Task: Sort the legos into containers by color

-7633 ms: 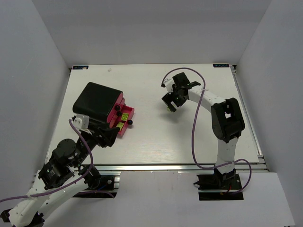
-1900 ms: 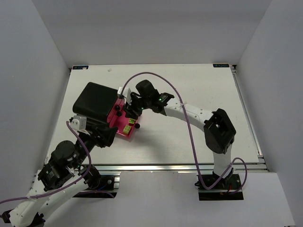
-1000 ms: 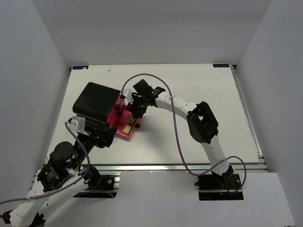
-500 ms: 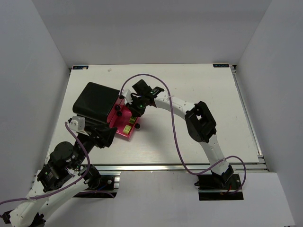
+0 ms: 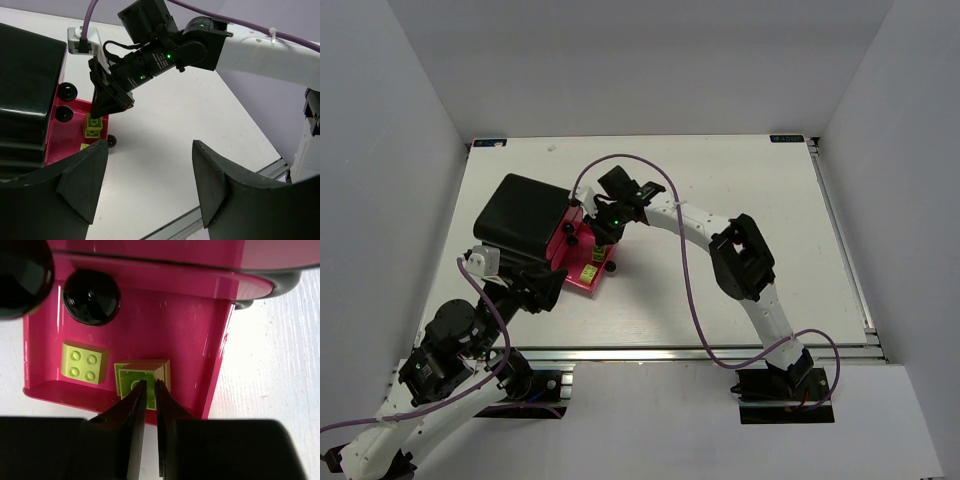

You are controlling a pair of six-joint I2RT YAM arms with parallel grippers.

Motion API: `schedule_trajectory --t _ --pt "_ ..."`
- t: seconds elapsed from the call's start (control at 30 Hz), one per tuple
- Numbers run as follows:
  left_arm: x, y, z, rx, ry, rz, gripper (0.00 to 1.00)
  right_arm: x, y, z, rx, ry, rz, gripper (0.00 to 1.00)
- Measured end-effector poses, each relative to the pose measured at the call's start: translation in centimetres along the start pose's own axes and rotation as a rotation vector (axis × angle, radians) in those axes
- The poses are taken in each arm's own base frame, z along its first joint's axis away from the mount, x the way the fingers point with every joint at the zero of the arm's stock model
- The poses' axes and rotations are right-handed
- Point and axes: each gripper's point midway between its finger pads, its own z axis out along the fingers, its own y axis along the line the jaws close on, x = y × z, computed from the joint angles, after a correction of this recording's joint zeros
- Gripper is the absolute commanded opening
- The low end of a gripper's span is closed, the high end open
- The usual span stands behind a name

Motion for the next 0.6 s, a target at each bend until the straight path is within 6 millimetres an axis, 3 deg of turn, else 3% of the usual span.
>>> schedule_trajectory --t 0.37,0.6 --pt "0.0 0.0 0.0 0.0 0.0 0.0 0.78 -1.0 0.3 0.8 -0.033 -0.028 0.02 0.11" --pt "0.0 0.0 0.0 0.0 0.0 0.0 0.78 -1.5 0.5 1.4 -0.038 -0.034 0.021 0.17"
